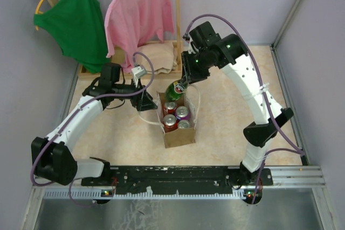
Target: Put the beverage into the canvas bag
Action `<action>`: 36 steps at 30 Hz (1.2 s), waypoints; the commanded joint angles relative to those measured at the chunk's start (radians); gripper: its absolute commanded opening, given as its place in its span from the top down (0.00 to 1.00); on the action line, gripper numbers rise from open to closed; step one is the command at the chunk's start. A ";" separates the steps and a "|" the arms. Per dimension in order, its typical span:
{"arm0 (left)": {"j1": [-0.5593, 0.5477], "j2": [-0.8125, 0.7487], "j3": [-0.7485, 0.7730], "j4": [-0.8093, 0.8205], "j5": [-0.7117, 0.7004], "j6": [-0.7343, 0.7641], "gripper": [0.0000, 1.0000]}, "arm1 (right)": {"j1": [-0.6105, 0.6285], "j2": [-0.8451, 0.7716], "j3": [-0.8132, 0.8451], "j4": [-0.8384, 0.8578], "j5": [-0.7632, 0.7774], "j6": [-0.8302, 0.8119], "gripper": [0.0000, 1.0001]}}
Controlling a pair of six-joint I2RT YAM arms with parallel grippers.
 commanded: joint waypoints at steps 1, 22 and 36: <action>0.005 0.009 0.024 0.015 0.023 0.020 0.23 | 0.007 -0.105 -0.005 0.089 -0.032 0.001 1.00; 0.005 0.009 0.023 0.016 0.015 0.023 0.23 | 0.002 -0.035 -0.033 0.098 0.083 -0.043 1.00; 0.005 0.008 0.021 0.013 0.012 0.023 0.23 | -0.002 0.004 -0.035 0.096 0.154 -0.064 1.00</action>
